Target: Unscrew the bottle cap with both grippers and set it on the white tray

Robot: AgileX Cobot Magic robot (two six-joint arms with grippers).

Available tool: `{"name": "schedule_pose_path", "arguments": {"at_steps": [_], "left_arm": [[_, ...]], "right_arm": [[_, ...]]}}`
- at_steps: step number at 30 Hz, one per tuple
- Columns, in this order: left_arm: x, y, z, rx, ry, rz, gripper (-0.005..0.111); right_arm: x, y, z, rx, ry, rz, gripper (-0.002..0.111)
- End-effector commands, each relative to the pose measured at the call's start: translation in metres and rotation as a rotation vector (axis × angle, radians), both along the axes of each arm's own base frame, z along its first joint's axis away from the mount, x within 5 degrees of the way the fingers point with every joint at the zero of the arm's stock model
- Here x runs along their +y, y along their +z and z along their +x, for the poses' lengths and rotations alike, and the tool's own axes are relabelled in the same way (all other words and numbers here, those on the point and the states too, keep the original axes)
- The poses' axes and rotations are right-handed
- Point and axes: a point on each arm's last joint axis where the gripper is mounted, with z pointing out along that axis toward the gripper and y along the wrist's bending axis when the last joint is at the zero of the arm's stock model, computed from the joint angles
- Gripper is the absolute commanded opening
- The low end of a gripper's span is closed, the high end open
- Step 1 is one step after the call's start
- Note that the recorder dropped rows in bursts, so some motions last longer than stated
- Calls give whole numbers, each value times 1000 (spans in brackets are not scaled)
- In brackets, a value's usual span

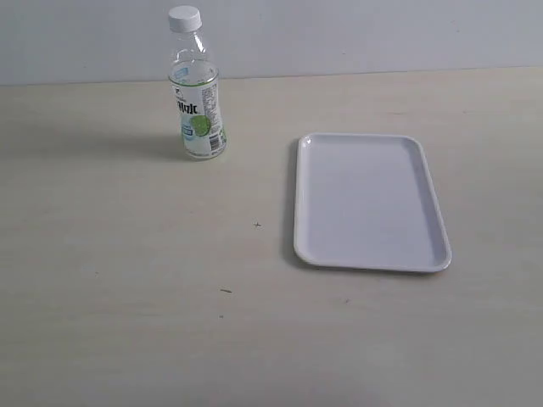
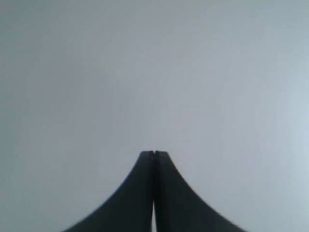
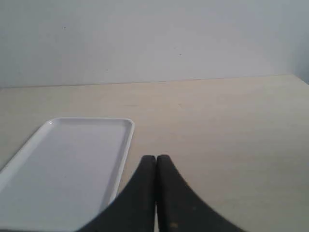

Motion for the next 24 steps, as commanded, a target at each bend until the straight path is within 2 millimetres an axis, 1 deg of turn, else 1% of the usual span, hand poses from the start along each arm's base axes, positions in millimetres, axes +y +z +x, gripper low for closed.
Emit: {"name": "schedule_pose_path", "arguments": {"at_steps": [1,3,4,5,6,7,8,9,10,11,12,13,14,15,16,17,19,20,21,22,24], "left_arm": [[-1,56,0,-126,13,17,0],[-2,78,20,-60,57,77,0],[-6,94,56,32,86,158,0],[-9,99,73,67,85,198,0],[-19,92,115,187,55,353,0],[-24,81,136,256,21,410,0],[-35,55,171,389,-75,502,0],[-40,44,183,428,-116,562,1],[-48,15,207,505,-199,654,9],[-53,-7,224,547,-262,688,24],[-56,-18,232,564,-291,704,35],[-59,-38,244,593,-328,727,58],[-60,-47,250,605,-346,723,71],[-63,-63,261,614,-384,711,94],[-65,-70,266,608,-404,700,101],[-68,-81,276,591,-439,672,105],[-70,-95,286,602,-462,656,105],[-71,-104,293,615,-471,643,105],[-72,-119,301,621,-492,622,105],[-75,-124,305,592,-516,604,105],[-81,-142,315,527,-574,542,105]], "right_arm": [[0,-1,0,-9,-6,1,0],[0,-1,0,-9,-6,1,0],[0,-1,0,-9,-6,1,0],[0,-1,0,-9,-6,1,0],[0,-1,0,-9,-6,1,0],[0,-1,0,-9,-6,1,0],[0,-1,0,-9,-6,1,0],[0,-1,0,-9,-6,1,0],[0,-1,0,-9,-6,1,0],[0,-1,0,-9,-6,1,0],[0,-1,0,-9,-6,1,0],[0,-1,0,-9,-6,1,0],[0,-1,0,-9,-6,1,0],[0,-1,0,-9,-6,1,0],[0,-1,0,-9,-6,1,0],[0,-1,0,-9,-6,1,0],[0,-1,0,-9,-6,1,0],[0,-1,0,-9,-6,1,0],[0,-1,0,-9,-6,1,0],[0,-1,0,-9,-6,1,0],[0,-1,0,-9,-6,1,0]]}}
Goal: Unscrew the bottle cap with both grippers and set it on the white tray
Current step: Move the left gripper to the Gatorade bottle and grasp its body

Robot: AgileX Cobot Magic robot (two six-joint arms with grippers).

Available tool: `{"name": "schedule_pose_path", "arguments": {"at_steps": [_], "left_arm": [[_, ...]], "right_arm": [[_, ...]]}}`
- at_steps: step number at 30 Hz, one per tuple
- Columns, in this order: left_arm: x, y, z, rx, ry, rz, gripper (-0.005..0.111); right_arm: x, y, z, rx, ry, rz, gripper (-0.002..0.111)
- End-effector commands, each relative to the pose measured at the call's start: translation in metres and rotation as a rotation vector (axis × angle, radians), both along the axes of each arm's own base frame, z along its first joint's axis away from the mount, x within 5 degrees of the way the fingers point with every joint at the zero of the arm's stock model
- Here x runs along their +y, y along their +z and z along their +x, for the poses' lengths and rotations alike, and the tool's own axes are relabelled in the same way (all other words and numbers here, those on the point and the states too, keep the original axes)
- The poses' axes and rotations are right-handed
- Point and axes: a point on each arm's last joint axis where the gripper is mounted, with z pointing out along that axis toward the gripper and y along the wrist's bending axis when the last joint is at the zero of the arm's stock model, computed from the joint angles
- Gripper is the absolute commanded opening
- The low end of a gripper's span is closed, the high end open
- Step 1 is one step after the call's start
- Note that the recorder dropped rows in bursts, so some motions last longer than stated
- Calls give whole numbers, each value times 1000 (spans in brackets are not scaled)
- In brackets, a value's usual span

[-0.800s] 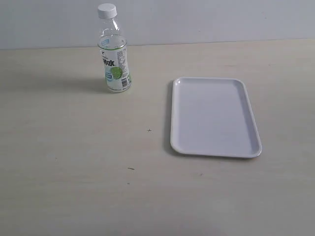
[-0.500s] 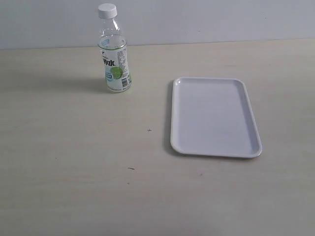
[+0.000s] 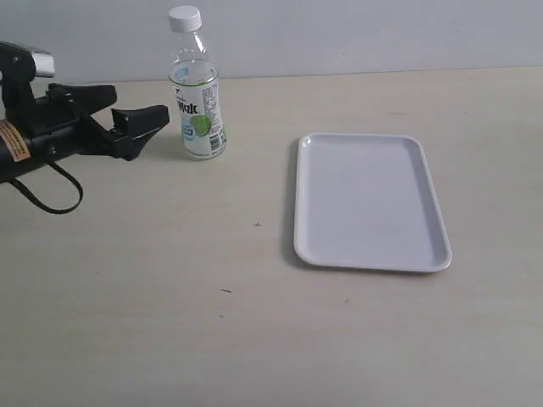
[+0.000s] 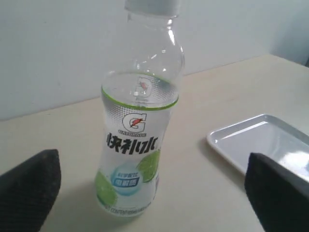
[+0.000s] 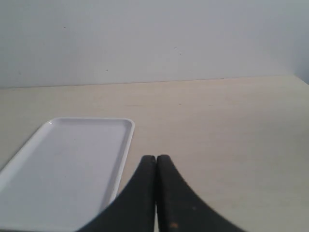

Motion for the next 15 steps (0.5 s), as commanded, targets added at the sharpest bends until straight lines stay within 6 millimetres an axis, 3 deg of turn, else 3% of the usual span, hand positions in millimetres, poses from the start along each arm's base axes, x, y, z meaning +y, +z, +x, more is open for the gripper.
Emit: {"name": "schedule_pose_path", "arguments": {"at_steps": [1,3,8,15], "left_arm": [[-12,-29,20,-37,-59,-111,105],[-25,-49,31,-33,-88,-96,105],[-51,-72,46,-88,-96,-53,105],[-58,-87,66,-85,37,-39,105]], "right_arm": [[0,-1,0,-9,-6,1,0],[0,-1,0,-9,-6,1,0],[0,-1,0,-9,-6,1,0],[0,-1,0,-9,-6,1,0]]}}
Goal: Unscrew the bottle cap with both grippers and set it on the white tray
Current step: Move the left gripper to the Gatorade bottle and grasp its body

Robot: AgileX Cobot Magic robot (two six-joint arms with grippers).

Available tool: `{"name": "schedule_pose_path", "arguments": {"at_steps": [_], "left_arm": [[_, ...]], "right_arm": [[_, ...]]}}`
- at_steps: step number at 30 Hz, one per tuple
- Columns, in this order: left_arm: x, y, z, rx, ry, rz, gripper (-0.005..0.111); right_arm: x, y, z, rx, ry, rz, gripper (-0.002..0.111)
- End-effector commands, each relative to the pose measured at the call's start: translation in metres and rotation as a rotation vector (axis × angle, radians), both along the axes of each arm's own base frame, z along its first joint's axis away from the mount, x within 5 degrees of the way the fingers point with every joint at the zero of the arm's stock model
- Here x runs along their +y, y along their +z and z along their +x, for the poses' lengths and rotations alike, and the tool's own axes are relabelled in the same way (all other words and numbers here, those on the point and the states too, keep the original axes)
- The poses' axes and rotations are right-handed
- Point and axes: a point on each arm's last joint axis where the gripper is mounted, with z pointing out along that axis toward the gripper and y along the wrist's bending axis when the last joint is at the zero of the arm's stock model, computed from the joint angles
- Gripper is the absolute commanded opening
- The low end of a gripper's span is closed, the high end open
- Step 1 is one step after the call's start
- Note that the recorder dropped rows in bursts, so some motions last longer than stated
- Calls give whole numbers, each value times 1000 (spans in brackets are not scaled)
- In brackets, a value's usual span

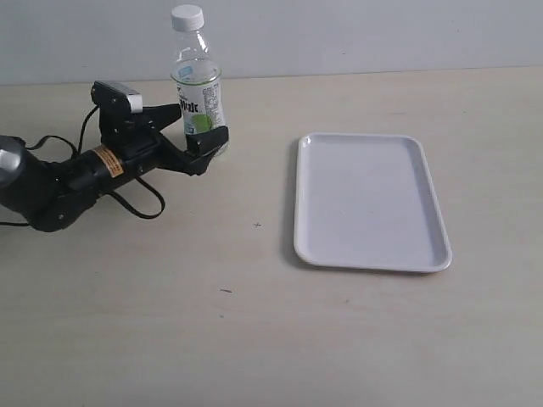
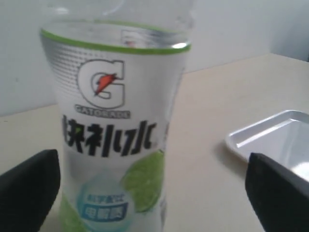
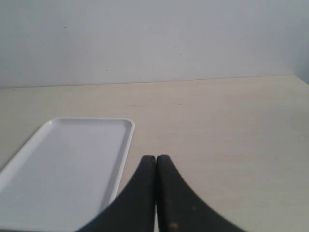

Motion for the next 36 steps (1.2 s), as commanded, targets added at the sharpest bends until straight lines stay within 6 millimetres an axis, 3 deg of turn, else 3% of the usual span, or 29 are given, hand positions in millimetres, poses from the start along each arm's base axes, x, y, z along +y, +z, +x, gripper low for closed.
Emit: {"name": "schedule_pose_path", "arguments": {"at_steps": [1,14,19,28,36], "left_arm": [[-1,-6,13,-10,63,-11,105],[-7,-24,36,-1,62,-60,105],[-9,-25,38,14,62,-56,105],[-28,-32,40,30,39,46,105],[-27,-34,41,47,48,62,105]], "right_arm": [[0,-1,0,-9,-6,1,0],[0,-1,0,-9,-6,1,0],[0,-1,0,-9,-6,1,0],[0,-1,0,-9,-6,1,0],[0,-1,0,-9,-6,1,0]]}}
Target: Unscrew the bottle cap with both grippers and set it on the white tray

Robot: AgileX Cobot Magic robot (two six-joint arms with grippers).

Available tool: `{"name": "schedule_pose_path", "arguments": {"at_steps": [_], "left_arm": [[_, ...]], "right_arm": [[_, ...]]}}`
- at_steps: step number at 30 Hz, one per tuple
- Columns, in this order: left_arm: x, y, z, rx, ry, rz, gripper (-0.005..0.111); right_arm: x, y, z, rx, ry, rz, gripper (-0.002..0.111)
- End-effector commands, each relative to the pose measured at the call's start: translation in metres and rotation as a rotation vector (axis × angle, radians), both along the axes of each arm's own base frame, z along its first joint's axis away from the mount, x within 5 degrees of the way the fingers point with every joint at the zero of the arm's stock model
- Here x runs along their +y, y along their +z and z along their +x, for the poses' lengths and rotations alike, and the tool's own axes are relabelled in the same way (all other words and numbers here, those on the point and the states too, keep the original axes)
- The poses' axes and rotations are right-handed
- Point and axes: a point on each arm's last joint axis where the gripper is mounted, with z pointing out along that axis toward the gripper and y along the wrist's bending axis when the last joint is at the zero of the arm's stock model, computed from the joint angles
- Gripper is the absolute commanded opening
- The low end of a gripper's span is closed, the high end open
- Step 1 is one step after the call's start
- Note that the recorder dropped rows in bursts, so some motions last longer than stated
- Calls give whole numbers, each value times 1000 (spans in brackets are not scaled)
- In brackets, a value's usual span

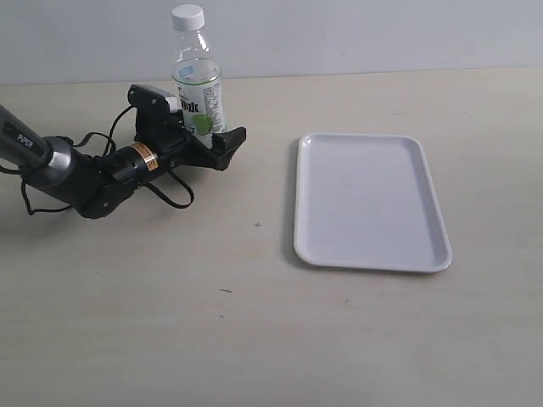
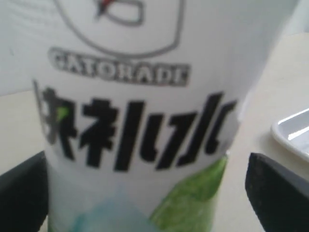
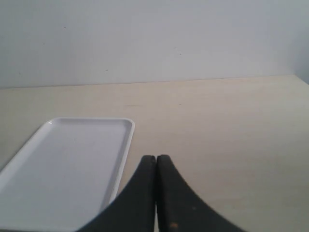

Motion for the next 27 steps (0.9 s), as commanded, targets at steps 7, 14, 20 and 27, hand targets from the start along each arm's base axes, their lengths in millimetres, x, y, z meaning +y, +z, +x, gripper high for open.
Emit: {"name": "schedule_pose_path", "arguments": {"at_steps": [7,14,20,27], "left_arm": [[0,-4,1,17,13,20,103],[1,-3,2,15,21,20,67],[1,-3,2,0,19,38,13],[-2,-5,-2,-28,-52,88,0]], "right_arm": [[0,-1,0,-9,-6,1,0],[0,-1,0,-9,-6,1,0],[0,-1,0,-9,-6,1,0],[0,-1,0,-9,-6,1,0]]}}
